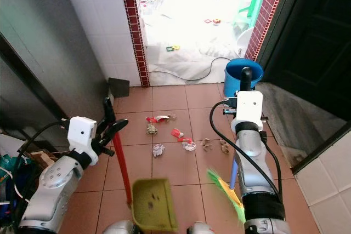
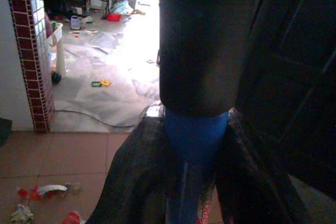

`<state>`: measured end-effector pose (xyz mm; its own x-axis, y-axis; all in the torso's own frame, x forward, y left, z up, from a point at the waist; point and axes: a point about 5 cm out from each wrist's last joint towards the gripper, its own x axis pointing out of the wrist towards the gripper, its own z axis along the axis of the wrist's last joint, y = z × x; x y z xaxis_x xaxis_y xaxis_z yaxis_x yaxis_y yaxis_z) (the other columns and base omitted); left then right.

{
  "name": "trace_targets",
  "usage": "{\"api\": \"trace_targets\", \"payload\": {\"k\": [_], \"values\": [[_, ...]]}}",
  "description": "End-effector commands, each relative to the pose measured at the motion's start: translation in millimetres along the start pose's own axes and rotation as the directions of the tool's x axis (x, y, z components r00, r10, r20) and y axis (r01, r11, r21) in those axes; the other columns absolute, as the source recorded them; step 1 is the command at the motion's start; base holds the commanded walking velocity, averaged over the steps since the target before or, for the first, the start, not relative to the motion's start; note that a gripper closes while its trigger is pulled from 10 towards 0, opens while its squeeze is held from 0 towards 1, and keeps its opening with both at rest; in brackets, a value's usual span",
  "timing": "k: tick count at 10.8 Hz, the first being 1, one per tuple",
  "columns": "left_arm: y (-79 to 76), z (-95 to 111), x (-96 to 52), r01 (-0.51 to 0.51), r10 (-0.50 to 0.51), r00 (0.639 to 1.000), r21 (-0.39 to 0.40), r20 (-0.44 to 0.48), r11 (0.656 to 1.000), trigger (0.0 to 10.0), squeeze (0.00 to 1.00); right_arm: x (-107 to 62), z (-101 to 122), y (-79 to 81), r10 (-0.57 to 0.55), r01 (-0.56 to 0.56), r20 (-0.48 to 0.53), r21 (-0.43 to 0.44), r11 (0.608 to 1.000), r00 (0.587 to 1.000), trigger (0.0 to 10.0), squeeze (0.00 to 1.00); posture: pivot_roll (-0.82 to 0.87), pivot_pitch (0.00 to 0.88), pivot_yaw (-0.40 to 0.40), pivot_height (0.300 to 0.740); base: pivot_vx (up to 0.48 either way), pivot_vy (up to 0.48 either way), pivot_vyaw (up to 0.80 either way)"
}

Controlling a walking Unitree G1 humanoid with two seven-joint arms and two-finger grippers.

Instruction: Sweep floor

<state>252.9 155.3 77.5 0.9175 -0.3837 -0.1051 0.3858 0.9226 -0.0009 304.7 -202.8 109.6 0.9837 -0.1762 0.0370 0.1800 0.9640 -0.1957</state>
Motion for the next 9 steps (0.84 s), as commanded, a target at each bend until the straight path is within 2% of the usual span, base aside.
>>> {"api": "trace_targets", "payload": {"k": [1,3,4,6,8,9], "values": [[1.9,18,3.3,-0.005,0.004,0.996,0.009,0.084,1.000,10.0,0.00,7.7,16,0.5,-0.001,0.000,0.063,0.014,1.000,0.998,10.0,0.00,-0.03,0.000,0.049,0.740,0.371,0.000,-0.80],[0.6,17,2.0,-0.010,0.010,0.997,-0.001,0.083,1.000,10.0,0.00,13.3,29,3.4,0.014,-0.014,0.105,-0.001,1.000,0.994,10.0,0.00,-0.03,0.000,0.051,0.740,0.442,0.000,-0.68],[-2.5,17,4.1,-0.002,0.002,0.996,-0.006,0.086,1.000,10.0,0.00,15.1,38,4.9,0.026,-0.030,0.129,0.029,0.999,0.991,10.0,0.00,-0.04,0.000,0.056,0.740,0.454,0.000,0.00],[-8.0,21,10.0,0.024,-0.023,0.995,-0.010,0.100,1.000,10.0,0.00,16.0,60,10.2,0.059,-0.066,0.211,0.029,0.997,0.976,10.0,0.00,-0.05,0.000,0.063,0.740,0.465,0.000,0.00],[-8.9,24,12.1,0.024,-0.022,0.994,-0.014,0.110,1.000,10.0,0.00,14.5,76,16.9,0.105,-0.098,0.291,-0.041,0.994,0.951,10.0,0.00,-0.05,0.000,0.061,0.740,0.480,0.000,0.00],[-8.3,24,12.0,0.014,-0.012,0.994,-0.016,0.111,1.000,10.0,0.00,14.7,75,16.8,0.104,-0.097,0.286,-0.038,0.995,0.952,10.0,0.00,-0.05,0.000,0.057,0.740,0.480,0.000,0.00]]}}
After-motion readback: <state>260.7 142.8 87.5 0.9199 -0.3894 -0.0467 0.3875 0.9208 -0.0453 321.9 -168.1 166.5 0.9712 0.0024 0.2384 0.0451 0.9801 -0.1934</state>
